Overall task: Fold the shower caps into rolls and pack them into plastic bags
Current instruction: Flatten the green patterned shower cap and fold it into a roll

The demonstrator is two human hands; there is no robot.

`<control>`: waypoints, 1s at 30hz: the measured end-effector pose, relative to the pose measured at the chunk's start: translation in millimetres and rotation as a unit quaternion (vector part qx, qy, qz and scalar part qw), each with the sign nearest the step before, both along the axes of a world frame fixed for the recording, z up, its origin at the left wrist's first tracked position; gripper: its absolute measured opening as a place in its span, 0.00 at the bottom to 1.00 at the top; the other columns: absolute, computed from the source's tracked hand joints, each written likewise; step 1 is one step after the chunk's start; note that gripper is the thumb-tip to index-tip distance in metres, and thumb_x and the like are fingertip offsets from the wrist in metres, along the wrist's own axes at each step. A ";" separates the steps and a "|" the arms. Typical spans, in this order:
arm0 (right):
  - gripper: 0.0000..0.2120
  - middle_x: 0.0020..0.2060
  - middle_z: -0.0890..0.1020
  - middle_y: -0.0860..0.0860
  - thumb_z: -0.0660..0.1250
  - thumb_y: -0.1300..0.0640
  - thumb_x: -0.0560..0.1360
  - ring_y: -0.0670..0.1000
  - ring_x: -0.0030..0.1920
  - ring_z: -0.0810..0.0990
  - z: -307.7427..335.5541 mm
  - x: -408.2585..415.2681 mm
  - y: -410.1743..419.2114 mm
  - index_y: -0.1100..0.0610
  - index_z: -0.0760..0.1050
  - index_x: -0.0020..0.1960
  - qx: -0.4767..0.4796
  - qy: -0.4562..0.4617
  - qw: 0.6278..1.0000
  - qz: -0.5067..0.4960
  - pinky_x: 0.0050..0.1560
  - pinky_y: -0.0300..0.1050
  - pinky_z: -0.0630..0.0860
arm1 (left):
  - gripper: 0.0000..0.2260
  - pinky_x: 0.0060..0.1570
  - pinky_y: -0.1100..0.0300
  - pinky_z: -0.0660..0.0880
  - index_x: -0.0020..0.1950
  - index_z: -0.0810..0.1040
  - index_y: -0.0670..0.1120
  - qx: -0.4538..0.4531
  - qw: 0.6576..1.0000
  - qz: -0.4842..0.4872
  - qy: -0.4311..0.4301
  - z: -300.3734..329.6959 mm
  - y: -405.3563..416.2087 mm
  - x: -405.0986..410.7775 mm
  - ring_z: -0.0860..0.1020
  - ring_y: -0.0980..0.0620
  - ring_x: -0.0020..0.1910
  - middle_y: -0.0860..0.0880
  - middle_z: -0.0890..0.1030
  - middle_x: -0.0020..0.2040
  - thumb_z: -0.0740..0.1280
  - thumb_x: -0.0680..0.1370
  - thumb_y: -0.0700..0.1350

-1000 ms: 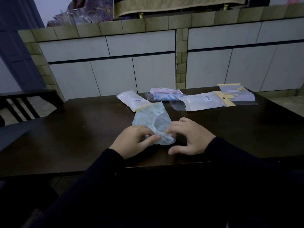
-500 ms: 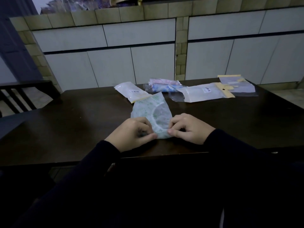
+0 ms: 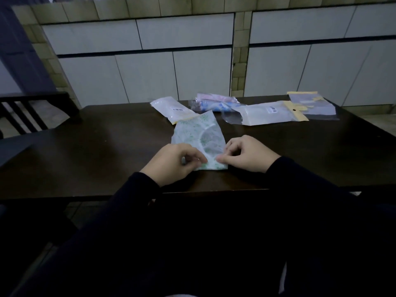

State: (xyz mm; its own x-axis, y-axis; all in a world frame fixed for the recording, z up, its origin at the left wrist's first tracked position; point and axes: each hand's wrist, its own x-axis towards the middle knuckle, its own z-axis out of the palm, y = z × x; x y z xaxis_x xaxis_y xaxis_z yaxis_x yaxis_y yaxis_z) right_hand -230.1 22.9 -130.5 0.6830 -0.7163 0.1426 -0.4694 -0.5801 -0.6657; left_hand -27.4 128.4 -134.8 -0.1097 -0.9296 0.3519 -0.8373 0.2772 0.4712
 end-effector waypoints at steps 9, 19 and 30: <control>0.11 0.43 0.76 0.47 0.76 0.50 0.68 0.43 0.43 0.76 -12.0 0.2 8.9 0.52 0.76 0.43 -0.085 -0.075 0.993 -0.023 0.44 0.32 0.71 | 0.11 0.43 0.76 0.69 0.48 0.86 0.50 -0.053 0.998 -0.007 -0.012 -10.7 3.1 1.0 0.79 0.58 0.41 0.55 0.80 0.44 0.69 0.74 0.36; 0.04 0.40 0.81 0.46 0.75 0.50 0.69 0.52 0.46 0.77 -17.7 2.7 5.9 0.49 0.85 0.41 -0.360 -0.013 0.933 0.024 0.60 0.59 0.66 | 0.08 0.43 0.74 0.69 0.47 0.86 0.51 -0.025 1.000 -0.003 0.004 -7.6 4.1 2.6 0.78 0.62 0.42 0.57 0.80 0.44 0.75 0.70 0.51; 0.22 0.42 0.82 0.41 0.57 0.36 0.76 0.45 0.51 0.73 -9.8 2.0 5.0 0.48 0.83 0.43 -0.305 0.090 0.948 0.004 0.71 0.57 0.50 | 0.08 0.46 0.67 0.70 0.48 0.83 0.53 -0.057 0.997 0.014 -0.046 -14.7 -2.7 4.5 0.74 0.59 0.43 0.57 0.75 0.43 0.68 0.76 0.54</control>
